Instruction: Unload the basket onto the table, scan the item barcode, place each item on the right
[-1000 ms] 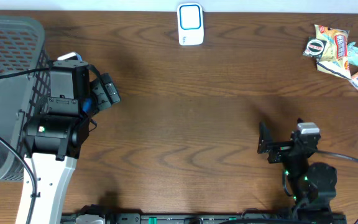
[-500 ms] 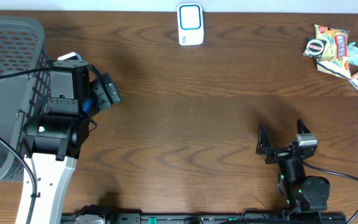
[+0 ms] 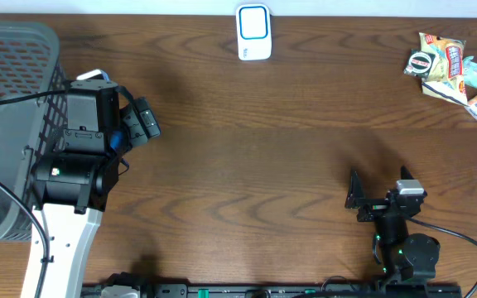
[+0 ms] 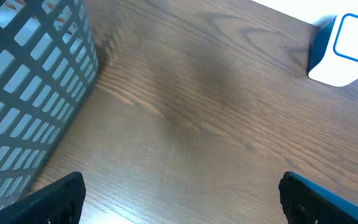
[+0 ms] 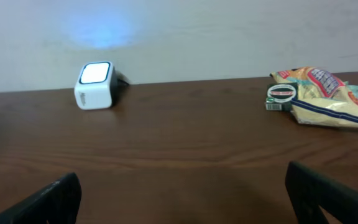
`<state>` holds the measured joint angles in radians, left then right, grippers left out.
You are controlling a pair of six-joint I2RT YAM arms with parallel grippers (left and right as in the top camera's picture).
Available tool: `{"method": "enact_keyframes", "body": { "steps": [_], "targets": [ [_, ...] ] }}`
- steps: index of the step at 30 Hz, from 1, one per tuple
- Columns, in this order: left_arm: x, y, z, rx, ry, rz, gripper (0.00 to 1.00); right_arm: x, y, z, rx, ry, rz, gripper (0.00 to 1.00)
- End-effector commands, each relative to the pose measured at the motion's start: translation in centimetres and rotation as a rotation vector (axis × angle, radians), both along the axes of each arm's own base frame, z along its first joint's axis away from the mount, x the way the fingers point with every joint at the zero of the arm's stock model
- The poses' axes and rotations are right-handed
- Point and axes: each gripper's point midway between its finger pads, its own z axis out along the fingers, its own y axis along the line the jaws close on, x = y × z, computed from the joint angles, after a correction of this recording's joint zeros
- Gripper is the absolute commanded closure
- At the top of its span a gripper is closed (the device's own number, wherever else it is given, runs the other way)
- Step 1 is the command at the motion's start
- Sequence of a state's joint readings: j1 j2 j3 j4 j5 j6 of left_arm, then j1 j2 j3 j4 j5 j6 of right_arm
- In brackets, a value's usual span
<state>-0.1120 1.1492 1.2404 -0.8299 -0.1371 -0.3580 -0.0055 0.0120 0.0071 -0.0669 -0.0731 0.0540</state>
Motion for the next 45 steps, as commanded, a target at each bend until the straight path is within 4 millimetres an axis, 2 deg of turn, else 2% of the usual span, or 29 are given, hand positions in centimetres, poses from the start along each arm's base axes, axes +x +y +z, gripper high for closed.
{"method": "enact_keyframes", "body": {
  "steps": [1,7,16,24,45],
  "targets": [
    [0.0,0.2,0.2,0.013,-0.006,-0.001,0.02,0.0,-0.3,-0.1,-0.083,-0.002,-0.006,0.01],
    [0.0,0.2,0.2,0.013,-0.006,-0.001,0.02,0.0,-0.8,-0.2,-0.098,0.003,-0.037,0.01],
    [0.0,0.2,0.2,0.013,-0.006,-0.001,0.02,0.0,-0.5,-0.2,-0.018,0.006,-0.026,0.01],
    [0.0,0.2,0.2,0.013,-0.006,-0.001,0.02,-0.1,0.5,-0.1,-0.018,0.001,0.015,0.01],
    [0.0,0.2,0.2,0.013,-0.006,-0.001,0.02,-0.1,0.5,-0.1,-0.018,-0.001,0.014,0.01]
  ]
}}
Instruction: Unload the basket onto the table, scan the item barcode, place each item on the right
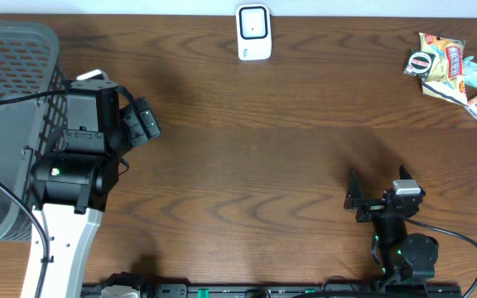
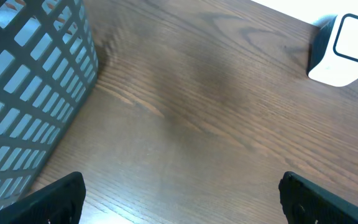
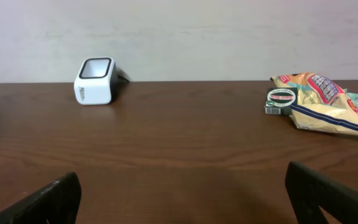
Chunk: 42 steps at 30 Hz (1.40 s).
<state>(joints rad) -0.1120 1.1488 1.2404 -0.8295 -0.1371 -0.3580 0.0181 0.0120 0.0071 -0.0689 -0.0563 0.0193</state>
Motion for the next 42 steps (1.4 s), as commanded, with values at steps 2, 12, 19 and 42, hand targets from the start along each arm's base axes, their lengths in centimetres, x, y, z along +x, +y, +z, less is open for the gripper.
{"method": "enact_keyframes", "body": {
  "steps": [2,12,19,42],
  "targets": [
    [0.0,0.2,0.2,0.013,-0.005,-0.001,0.02,0.0,0.2,0.0,0.017,-0.001,0.005,0.01],
    [-0.1,0.3,0.2,0.016,-0.002,-0.002,0.02,0.0,0.2,0.0,0.017,-0.001,0.005,0.01],
    [-1.7,0.0,-1.7,0.008,0.094,-0.025,0.03,0.0,0.2,0.0,0.017,-0.001,0.005,0.01],
    [-5.1,-4.4,-7.3,0.087,-0.430,-0.443,0.02,0.0,0.2,0.0,0.017,-0.001,0.005,0.01]
  ]
}}
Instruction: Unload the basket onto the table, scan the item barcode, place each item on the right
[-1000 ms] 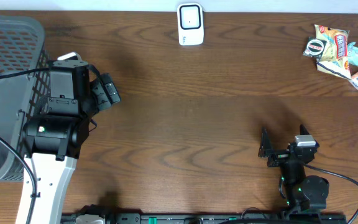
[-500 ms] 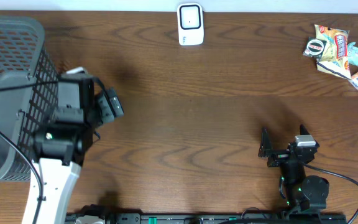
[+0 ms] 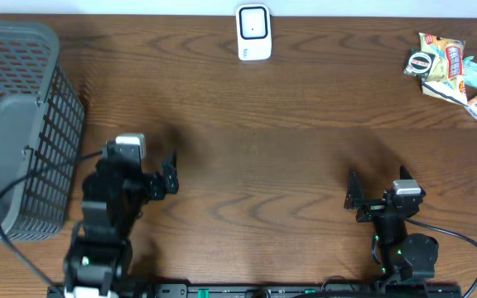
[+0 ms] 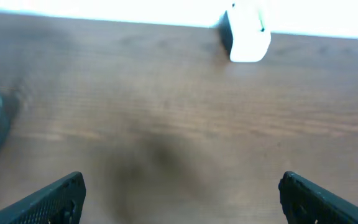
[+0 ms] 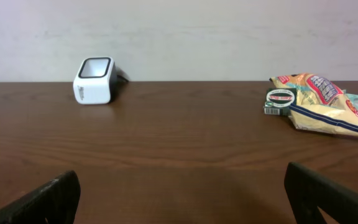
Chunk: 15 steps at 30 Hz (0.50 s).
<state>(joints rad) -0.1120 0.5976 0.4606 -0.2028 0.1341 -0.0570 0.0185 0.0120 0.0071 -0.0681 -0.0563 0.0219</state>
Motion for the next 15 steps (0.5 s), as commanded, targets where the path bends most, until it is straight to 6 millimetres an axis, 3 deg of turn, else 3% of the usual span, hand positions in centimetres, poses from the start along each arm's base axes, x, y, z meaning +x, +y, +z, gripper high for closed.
{"method": "enact_keyframes", "body": {
  "steps": [1,8,15],
  "targets": [
    [-1.1,-0.2,-0.2,0.046,-0.078,-0.043,0.02,0.0,0.2,0.0,0.015,0.000,0.005,0.01],
    [-3.1,0.3,-1.0,0.055,-0.211,-0.034,0.02,0.0,0.2,0.0,0.015,0.000,0.005,0.01],
    [-3.2,0.4,-1.6,0.041,-0.305,-0.020,0.03,0.0,0.1,0.0,0.015,0.000,0.005,0.01]
  ]
}}
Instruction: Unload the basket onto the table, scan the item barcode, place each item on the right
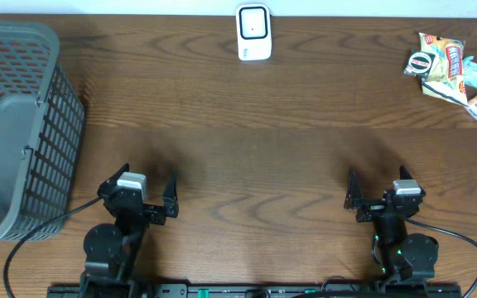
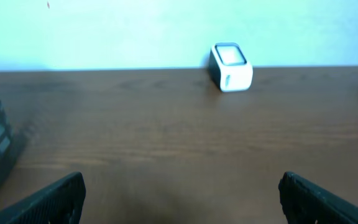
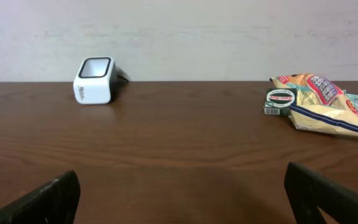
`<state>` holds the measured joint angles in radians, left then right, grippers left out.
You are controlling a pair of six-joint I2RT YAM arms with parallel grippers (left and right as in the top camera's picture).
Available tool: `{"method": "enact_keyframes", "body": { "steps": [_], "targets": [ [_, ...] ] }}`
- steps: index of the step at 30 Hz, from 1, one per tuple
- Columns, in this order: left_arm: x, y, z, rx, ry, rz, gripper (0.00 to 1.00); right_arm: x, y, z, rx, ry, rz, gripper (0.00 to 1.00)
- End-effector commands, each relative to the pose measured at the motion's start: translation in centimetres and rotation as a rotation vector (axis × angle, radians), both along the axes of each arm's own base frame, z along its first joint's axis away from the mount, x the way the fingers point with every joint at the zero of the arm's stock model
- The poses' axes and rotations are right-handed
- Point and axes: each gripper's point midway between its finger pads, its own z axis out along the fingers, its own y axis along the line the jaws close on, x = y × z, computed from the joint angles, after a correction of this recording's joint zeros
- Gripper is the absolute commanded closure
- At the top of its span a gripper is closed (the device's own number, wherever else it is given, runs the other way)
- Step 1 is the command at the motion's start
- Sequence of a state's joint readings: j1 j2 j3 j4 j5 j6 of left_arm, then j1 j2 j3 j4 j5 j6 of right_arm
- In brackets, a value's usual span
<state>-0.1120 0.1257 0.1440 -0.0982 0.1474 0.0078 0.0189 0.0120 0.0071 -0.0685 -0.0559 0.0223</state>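
Note:
The white barcode scanner (image 1: 253, 31) stands at the table's far edge, also seen in the left wrist view (image 2: 231, 67) and the right wrist view (image 3: 96, 80). A pile of snack packets (image 1: 454, 70) lies at the far right corner, with a small round-labelled item (image 3: 281, 100) at its left. My left gripper (image 1: 137, 189) sits folded at the near left edge, open and empty (image 2: 182, 202). My right gripper (image 1: 377, 184) rests at the near right edge, open and empty (image 3: 182, 199). Both are far from the packets.
A grey mesh basket (image 1: 15, 124) fills the left side of the table; its wall shows at the left edge of the left wrist view. A wall rises behind the table's far edge.
My left arm has drawn back from the middle left of the table to the near edge. Its camera now looks level across the table at the scanner. The right arm has not moved.
My left arm was stretched out beside the basket, gripper open, with the scanner's window lit blue. Later the light was off and the arm stood the same. Then the arm was pulled back, and now it is folded at the near edge. The right arm stayed still.

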Motion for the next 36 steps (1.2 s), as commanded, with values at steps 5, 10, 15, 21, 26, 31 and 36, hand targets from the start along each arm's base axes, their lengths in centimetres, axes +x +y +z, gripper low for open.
{"method": "enact_keyframes", "body": {
  "steps": [5,10,15,21,26,31,36],
  "targets": [
    [0.1,1.2,-0.4,-0.020,-0.074,0.055,0.03,0.0,0.1,0.0,0.014,0.000,0.005,0.01],
    [0.3,2.0,-0.4,-0.040,-0.108,0.093,0.02,0.0,0.2,0.0,0.014,0.000,0.005,0.01],
    [0.5,2.1,-0.5,-0.042,-0.124,0.100,0.02,0.0,0.1,0.0,0.014,0.000,0.005,0.01],
    [0.4,4.1,-3.0,-0.078,-0.021,0.226,0.03,0.0,0.2,0.0,0.014,0.000,0.005,0.01],
    [0.3,4.2,-3.5,-0.070,-0.001,0.231,0.02,0.0,0.1,0.0,0.014,0.000,0.005,0.01],
    [0.3,3.5,-3.5,-0.024,-0.005,0.180,0.02,0.0,0.2,0.0,0.014,0.000,0.005,0.01],
    [0.3,3.5,-3.5,-0.021,-0.006,0.179,0.02,0.0,0.2,0.0,0.014,0.000,0.005,0.01]
  ]
}}
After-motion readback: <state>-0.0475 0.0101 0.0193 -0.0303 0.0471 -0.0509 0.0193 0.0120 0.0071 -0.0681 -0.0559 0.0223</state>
